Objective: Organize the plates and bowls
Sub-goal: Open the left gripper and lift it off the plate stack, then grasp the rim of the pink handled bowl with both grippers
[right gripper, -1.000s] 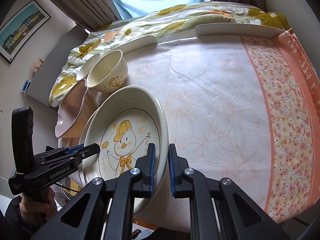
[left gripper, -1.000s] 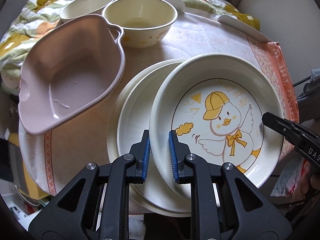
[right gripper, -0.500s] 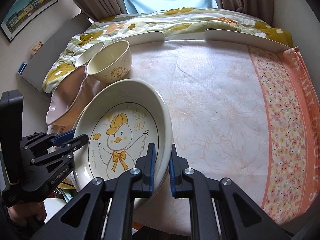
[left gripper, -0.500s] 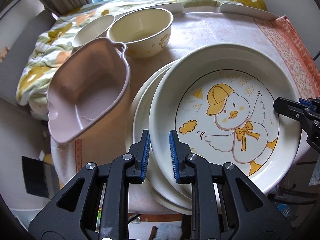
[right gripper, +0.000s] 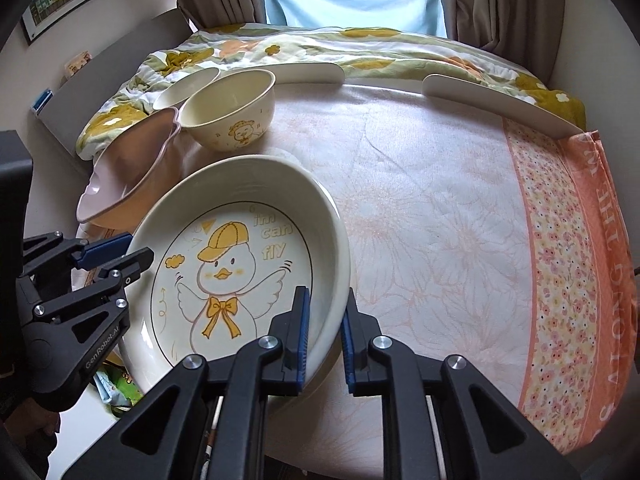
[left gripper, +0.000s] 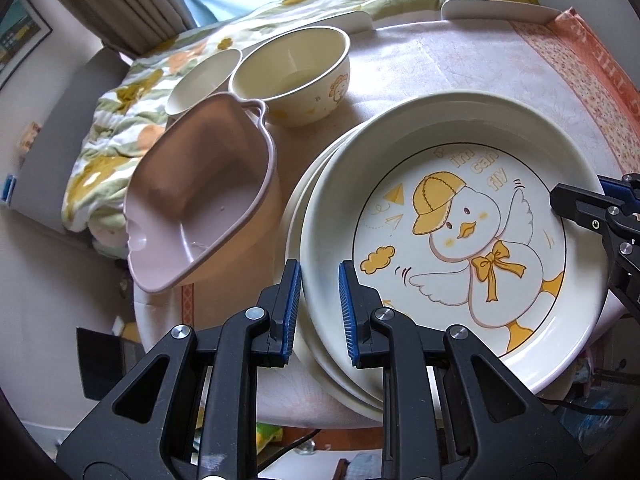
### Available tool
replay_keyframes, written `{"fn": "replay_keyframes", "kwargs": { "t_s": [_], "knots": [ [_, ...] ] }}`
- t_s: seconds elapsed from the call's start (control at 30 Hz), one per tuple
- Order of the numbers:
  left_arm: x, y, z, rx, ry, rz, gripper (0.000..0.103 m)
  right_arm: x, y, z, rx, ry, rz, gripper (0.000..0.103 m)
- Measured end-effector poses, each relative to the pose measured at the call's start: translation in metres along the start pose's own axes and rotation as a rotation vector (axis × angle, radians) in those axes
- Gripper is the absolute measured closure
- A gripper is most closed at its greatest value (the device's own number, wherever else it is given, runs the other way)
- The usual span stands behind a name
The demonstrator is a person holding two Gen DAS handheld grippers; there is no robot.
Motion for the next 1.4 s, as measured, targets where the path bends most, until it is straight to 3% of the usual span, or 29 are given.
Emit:
{"fn": "replay_keyframes", "kwargs": {
  "t_s": [0.67,0.8,0.93,0.97,1.0,1.03,1.07,1.1,1.13,1.17,1.4],
  "knots": [
    [0.011,-0.001,-0.002,-0.007,0.001,-0.028,0.086,0.007,-0.001,0.002,-0.015,-0.046,-0.053,0.088],
    [0.017,0.000,-0.007,-0.001,-0.040,-0.067,0.086,0.004,0.001,-0.001,-0.007,-0.023,-0.037,0.088],
    [0.031,0.007,-0.035,-0.050,-0.089,-0.137,0.085,0.002,0.012,-0.018,-0.036,0.004,-0.038,0.088],
    [0.036,0.009,-0.044,-0.067,-0.097,-0.156,0.084,0.001,0.017,-0.024,-0.047,0.020,-0.037,0.088],
    [0.042,0.010,-0.053,-0.086,-0.098,-0.178,0.074,0.001,0.021,-0.030,-0.060,0.035,-0.037,0.086],
    [0.048,0.011,-0.061,-0.100,-0.095,-0.199,0.063,0.001,0.027,-0.036,-0.075,0.051,-0.041,0.077],
    [0.056,0.012,-0.070,-0.115,-0.085,-0.223,0.025,0.001,0.032,-0.043,-0.092,0.067,-0.046,0.068],
    [0.065,0.011,-0.079,-0.142,-0.072,-0.249,0.000,0.003,0.038,-0.049,-0.110,0.084,-0.052,0.037],
    [0.075,0.011,-0.091,-0.190,-0.060,-0.276,0.000,0.004,0.045,-0.055,-0.128,0.103,-0.057,0.009],
    [0.084,0.011,-0.100,-0.218,-0.058,-0.294,0.000,0.005,0.053,-0.060,-0.148,0.122,-0.060,0.002],
    [0.163,-0.003,-0.101,-0.218,-0.125,-0.470,0.000,0.030,0.099,-0.069,-0.226,0.218,-0.095,0.000]
  ]
}}
Point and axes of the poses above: each gripper's, at about its wrist camera, not at the fingertips, and z roughly the way its jaws point, x to its left, y to its top, the point moved 5 cm from there along z, roughly the way its jaws point, and after that the axes turned 4 degrees about -y, right-handed, at the moved point
